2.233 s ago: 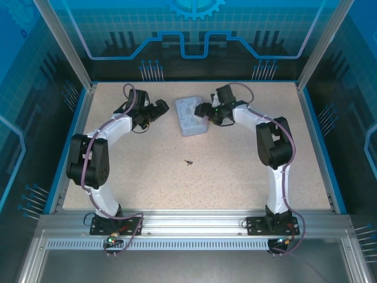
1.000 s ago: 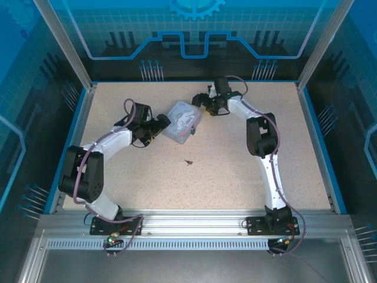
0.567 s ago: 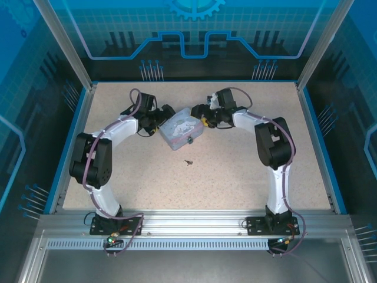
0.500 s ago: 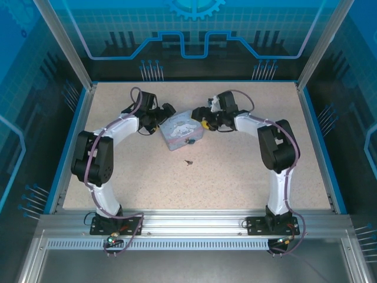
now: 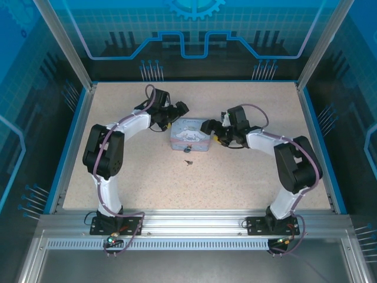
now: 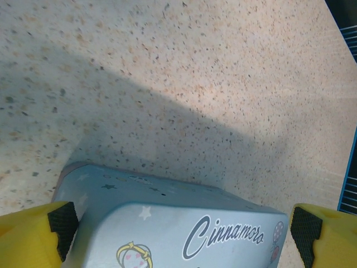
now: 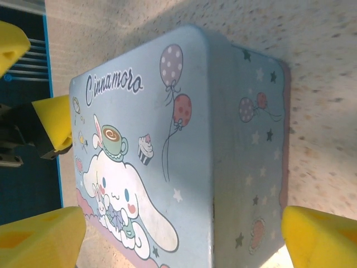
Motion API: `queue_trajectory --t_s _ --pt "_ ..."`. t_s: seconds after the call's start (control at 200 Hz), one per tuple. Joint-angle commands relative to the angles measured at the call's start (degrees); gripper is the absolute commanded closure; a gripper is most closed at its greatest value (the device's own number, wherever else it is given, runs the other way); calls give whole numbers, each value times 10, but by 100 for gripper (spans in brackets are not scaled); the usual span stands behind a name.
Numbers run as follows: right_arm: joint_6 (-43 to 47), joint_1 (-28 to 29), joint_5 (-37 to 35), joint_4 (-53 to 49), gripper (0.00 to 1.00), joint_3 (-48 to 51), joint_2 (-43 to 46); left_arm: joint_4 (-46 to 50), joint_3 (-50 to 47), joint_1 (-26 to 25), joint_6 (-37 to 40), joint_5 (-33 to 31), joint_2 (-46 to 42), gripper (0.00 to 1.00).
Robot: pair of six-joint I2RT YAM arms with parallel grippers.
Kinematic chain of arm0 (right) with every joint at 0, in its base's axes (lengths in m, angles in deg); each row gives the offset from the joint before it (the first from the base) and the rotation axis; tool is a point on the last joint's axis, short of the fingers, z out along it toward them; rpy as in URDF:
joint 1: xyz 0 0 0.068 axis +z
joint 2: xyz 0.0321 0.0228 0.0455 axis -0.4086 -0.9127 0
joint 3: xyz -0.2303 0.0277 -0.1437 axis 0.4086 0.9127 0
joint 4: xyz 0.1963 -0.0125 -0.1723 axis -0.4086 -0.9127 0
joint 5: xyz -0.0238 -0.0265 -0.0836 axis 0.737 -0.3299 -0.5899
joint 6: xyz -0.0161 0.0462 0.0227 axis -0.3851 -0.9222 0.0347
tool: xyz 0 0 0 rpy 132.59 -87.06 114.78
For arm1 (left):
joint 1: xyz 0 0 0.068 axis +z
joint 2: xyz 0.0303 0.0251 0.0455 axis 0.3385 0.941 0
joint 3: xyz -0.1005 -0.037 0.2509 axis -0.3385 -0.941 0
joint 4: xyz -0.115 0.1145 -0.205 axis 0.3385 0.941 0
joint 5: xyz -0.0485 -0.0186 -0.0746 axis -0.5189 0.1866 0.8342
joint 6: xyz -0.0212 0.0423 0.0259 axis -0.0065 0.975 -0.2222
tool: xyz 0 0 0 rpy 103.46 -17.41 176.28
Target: Unlock the padlock with the key
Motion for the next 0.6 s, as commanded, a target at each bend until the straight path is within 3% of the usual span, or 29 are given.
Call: queue_trajectory --t_s 0.0,0.36,0.595 --pt "10 -11 -66 -49 6 14 46 -11 -2 -9 -8 15 2 1" --pt "34 -12 -82 -140 5 55 160 5 -94 -6 49 -32 -90 1" --pt "-3 44 -76 -120 6 112 196 -27 -165 -13 36 -21 -148 1"
